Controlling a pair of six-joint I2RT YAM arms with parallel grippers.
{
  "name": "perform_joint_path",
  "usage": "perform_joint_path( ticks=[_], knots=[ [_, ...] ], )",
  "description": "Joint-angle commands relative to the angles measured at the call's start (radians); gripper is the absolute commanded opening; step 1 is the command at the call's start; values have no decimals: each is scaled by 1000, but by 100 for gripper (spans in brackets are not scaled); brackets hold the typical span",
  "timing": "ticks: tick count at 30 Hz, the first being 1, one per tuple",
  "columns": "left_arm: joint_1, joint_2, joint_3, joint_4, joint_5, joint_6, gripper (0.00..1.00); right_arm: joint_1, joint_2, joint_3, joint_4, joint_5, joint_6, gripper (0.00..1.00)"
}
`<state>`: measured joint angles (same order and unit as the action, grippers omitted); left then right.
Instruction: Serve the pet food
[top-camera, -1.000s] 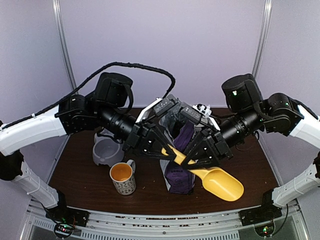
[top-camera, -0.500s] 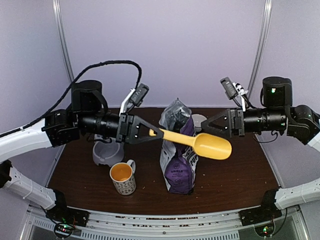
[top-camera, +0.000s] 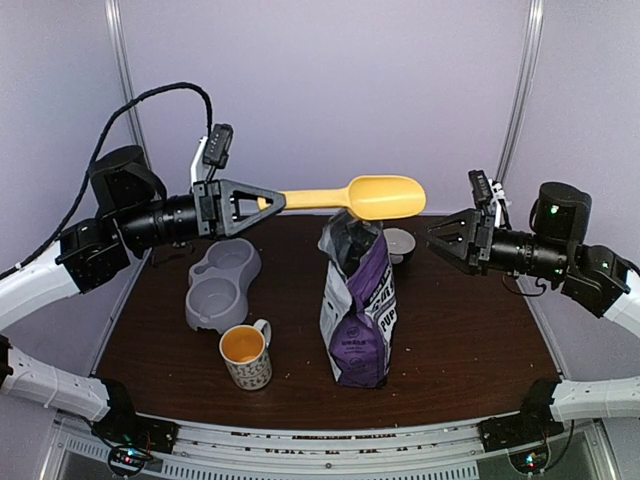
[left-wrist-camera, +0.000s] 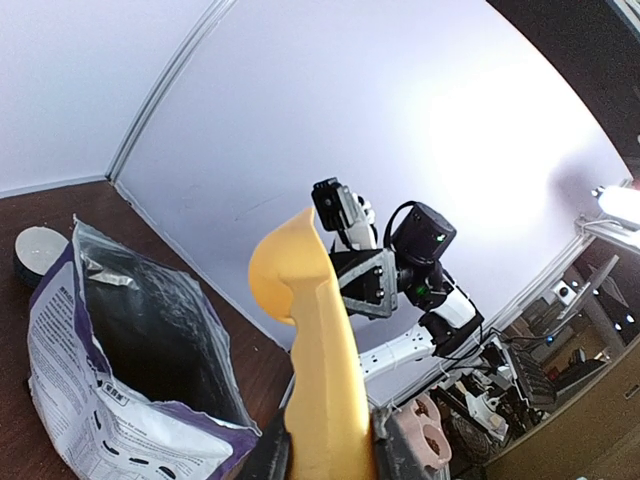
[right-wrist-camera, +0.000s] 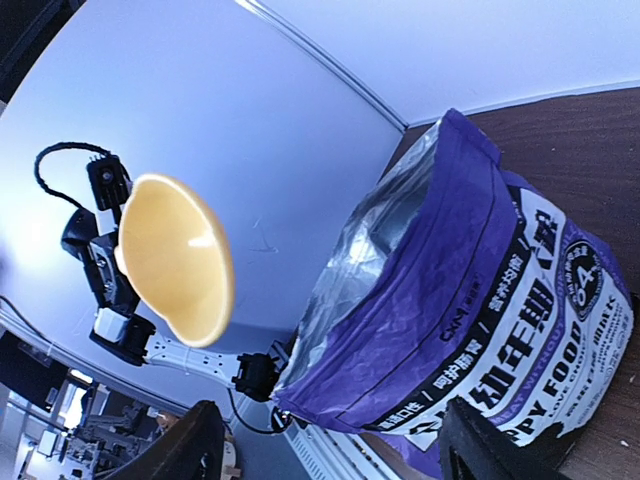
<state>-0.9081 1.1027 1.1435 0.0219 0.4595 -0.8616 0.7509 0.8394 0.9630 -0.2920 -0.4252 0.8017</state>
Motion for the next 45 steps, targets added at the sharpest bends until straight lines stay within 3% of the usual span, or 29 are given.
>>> perform_joint_path(
  ticks=[1,8,20,24,38,45],
  knots=[
    [11,-23,20,3,10,30,5,23,-30,-6,152,-71,65,74],
    [11,-21,11,0,50,33,6,24,-6,35,152,-59,39,68],
    [11,-32,1,-6,95,38,6,24,42,68,157,-43,19,30],
    [11,-37,-5,-5,94,37,6,25,41,68,146,-44,11,22],
    [11,-38,-6,-22,111,40,6,24,27,65,149,-51,1,14],
    [11,-40,-11,-22,108,39,6,24,27,59,152,-75,1,0]
  ],
)
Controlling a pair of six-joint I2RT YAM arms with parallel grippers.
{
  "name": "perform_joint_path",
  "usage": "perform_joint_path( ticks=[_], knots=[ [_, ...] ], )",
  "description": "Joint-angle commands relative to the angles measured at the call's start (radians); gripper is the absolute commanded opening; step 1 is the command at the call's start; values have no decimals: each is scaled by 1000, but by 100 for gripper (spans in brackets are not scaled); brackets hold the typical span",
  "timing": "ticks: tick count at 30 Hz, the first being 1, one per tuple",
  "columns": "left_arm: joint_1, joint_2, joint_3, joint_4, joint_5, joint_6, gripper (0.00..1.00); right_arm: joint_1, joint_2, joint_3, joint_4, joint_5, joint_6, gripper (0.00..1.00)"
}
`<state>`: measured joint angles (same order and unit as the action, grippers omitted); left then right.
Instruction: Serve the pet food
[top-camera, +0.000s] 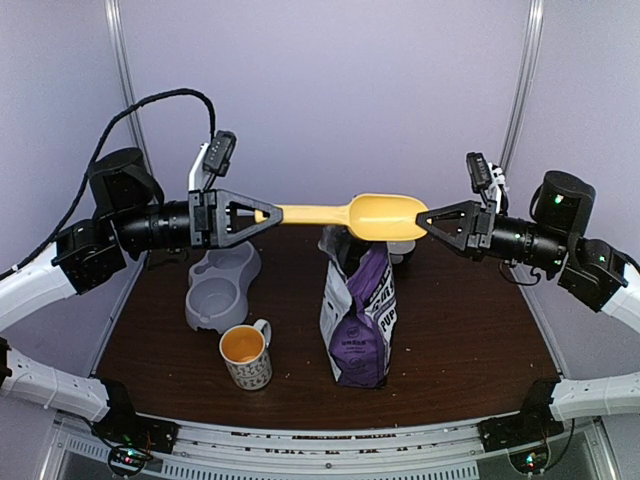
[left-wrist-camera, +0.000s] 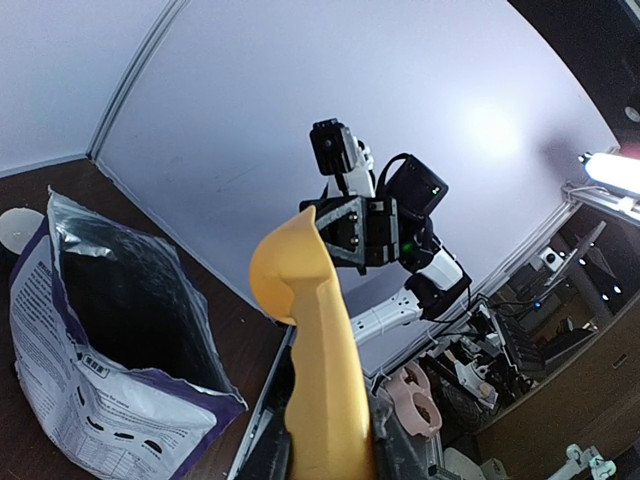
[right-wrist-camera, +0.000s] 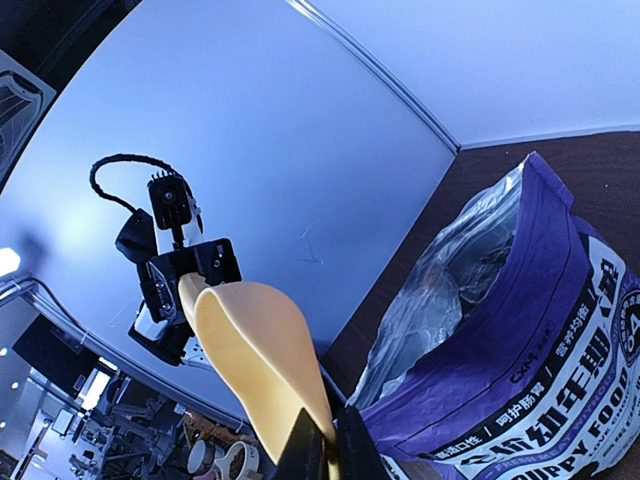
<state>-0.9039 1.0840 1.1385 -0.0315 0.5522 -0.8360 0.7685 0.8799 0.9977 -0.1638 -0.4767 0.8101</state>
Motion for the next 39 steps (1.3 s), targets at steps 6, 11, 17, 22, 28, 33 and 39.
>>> perform_joint_path(
  ticks=[6,11,17,22,28,33,39],
  knots=[
    [7,-13,-9,34,17,8,33,7,-18,11,52,-60,-8,0],
    [7,5,-7,53,31,1,69,7,-15,3,64,-85,-7,0],
    [6,41,2,78,52,-6,82,14,-6,-10,94,-76,9,0],
    [4,77,13,112,74,-21,83,33,9,-13,97,-35,13,0],
    [-6,107,32,115,83,-19,78,56,29,-7,90,29,13,0],
    [-7,101,28,112,79,-16,71,63,39,13,34,68,-16,0],
    [-7,87,15,91,59,-8,62,65,27,16,-11,119,-35,0]
  ],
)
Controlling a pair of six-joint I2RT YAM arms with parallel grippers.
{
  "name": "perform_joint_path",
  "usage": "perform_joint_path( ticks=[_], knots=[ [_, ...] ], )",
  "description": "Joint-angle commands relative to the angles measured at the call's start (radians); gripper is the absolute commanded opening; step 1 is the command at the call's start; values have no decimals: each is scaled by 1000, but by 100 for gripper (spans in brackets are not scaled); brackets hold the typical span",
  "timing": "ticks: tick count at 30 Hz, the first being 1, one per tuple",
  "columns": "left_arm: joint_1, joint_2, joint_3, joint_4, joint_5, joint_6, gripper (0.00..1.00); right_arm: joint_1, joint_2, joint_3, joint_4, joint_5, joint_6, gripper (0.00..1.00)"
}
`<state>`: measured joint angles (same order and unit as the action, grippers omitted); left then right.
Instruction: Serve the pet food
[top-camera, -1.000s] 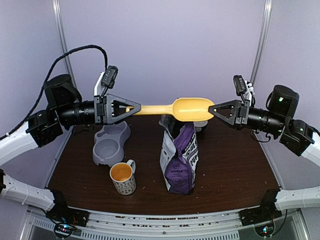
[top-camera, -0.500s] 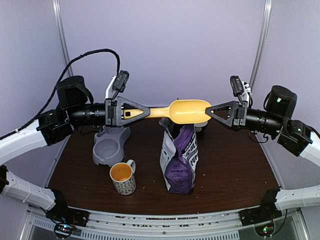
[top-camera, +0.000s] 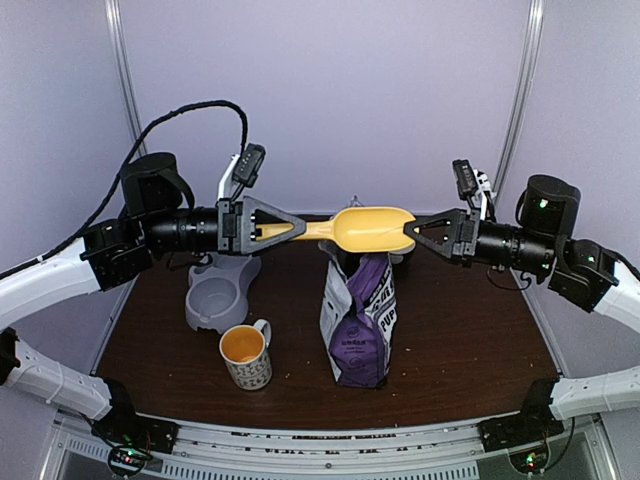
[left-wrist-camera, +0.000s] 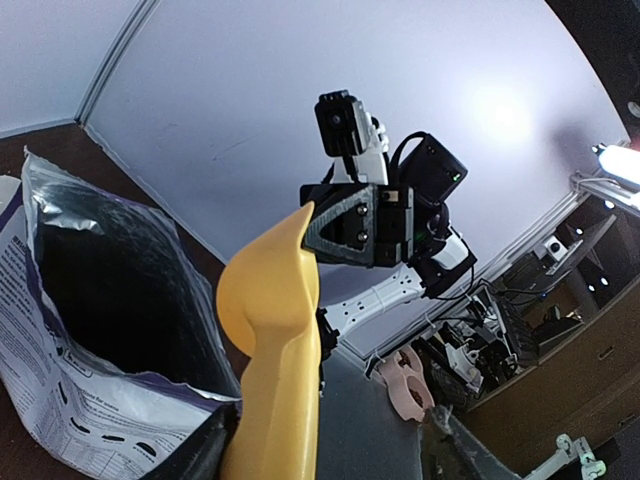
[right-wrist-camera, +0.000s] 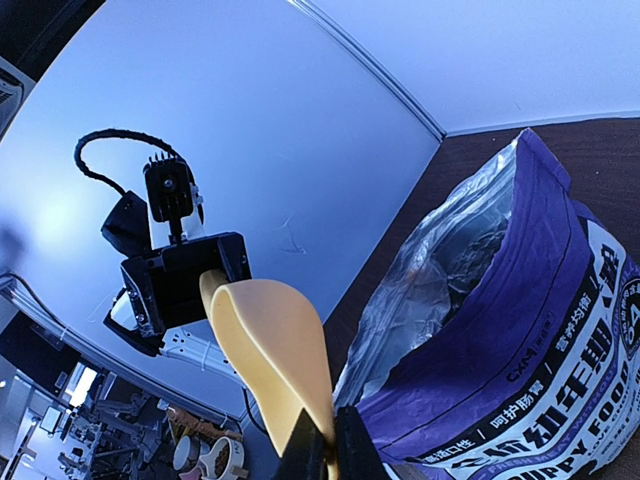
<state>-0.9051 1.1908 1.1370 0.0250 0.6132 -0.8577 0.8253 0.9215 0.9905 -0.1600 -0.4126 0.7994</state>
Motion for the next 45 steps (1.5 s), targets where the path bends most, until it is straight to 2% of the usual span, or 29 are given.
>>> perform_joint_path(
  ticks=[1,9,21,27,28,33,35,40,45],
  knots=[
    [-6,-20,15,35,-3,14,60,8,-15,24,-15,57,-25,0],
    [-6,-6,25,25,-1,16,51,11,-16,29,-23,74,-28,0],
    [-6,-3,27,-3,-11,25,30,12,-15,29,-28,78,-35,0],
    [-6,-7,26,-10,-17,25,14,12,-11,45,-55,98,-51,0],
    [-6,-13,23,-8,-29,25,12,12,-11,50,-66,104,-57,4],
    [6,-66,35,-44,-119,48,5,12,-13,94,-145,156,-97,42],
    [32,-85,80,-138,-176,89,3,12,-13,111,-195,185,-120,50],
    [130,-131,109,-209,-176,119,3,34,12,167,-344,304,-144,59],
    [267,-191,57,-287,-129,146,1,132,116,303,-543,521,-160,59]
  ],
)
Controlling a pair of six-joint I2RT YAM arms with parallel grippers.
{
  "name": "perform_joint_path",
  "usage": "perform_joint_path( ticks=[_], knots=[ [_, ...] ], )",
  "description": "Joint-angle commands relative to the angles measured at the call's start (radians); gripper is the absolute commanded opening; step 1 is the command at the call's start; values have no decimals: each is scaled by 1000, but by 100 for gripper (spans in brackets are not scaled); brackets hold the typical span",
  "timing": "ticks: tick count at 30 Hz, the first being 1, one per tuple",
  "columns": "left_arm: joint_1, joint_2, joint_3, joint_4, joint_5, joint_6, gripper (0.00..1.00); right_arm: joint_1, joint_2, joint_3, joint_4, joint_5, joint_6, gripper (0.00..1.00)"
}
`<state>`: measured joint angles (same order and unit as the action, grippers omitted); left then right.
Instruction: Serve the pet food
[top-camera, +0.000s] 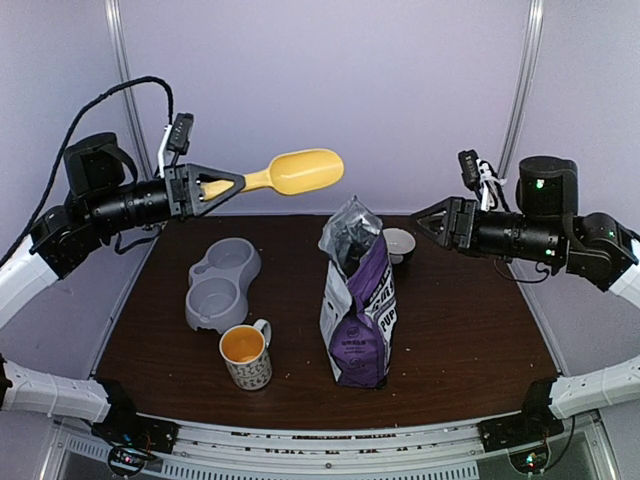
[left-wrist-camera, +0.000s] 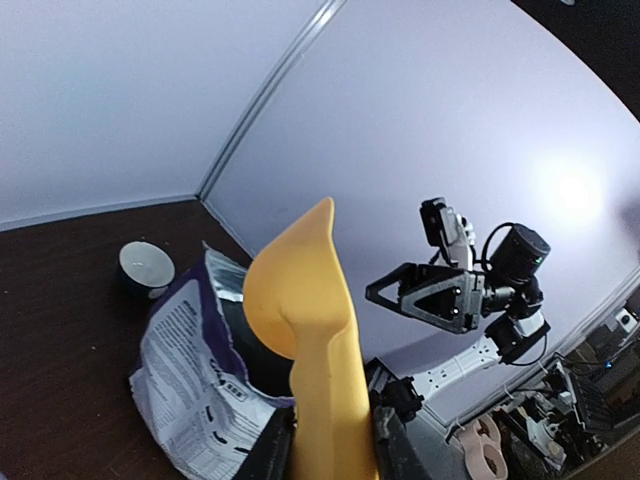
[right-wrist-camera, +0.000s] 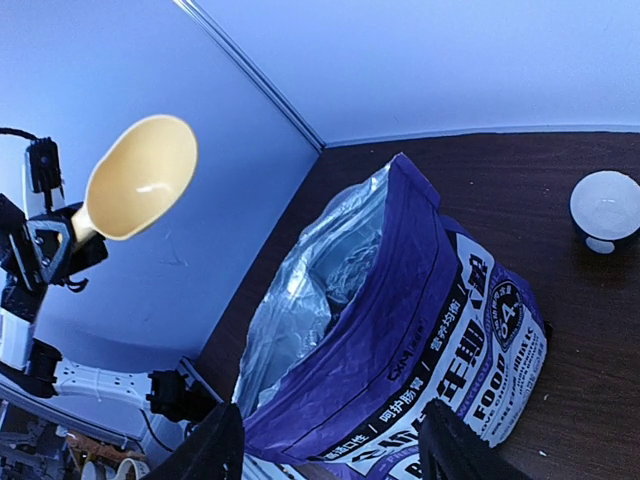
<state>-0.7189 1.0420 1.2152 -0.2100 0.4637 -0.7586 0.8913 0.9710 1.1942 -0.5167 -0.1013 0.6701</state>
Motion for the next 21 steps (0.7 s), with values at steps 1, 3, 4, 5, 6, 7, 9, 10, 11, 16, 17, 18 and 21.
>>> perform_joint_path(
  ticks=[1,3,4,5,6,7,9,10,11,16,17,18,21],
  knots=[
    [108,-58,-54,-62,28,48,1,89,98,126,-222,252,-25,59],
    [159,-93,-114,-73,48,51,0,123,143,186,-285,312,-3,58],
    [180,-109,-145,-74,52,49,0,133,184,217,-313,331,6,57],
    [193,-129,-173,-72,54,47,0,145,212,250,-343,352,17,57],
    [199,-147,-200,-70,52,44,0,155,245,280,-366,370,26,56],
    [201,-166,-221,-69,47,45,0,164,276,313,-390,387,32,56],
    [201,-201,-258,-71,35,43,0,173,333,379,-429,407,42,55],
    [202,-220,-273,-70,28,42,0,176,358,407,-444,413,47,55],
    [202,-239,-290,-67,23,41,0,175,386,434,-461,419,52,54],
    [202,-323,-330,-92,-6,53,0,177,498,548,-528,435,71,51],
    [202,-337,-333,-101,-12,61,0,176,518,568,-535,432,72,51],
    [202,-345,-334,-112,-16,68,0,177,539,593,-544,429,73,51],
    [202,-356,-338,-131,-16,89,1,179,611,677,-585,429,74,51]
  ],
)
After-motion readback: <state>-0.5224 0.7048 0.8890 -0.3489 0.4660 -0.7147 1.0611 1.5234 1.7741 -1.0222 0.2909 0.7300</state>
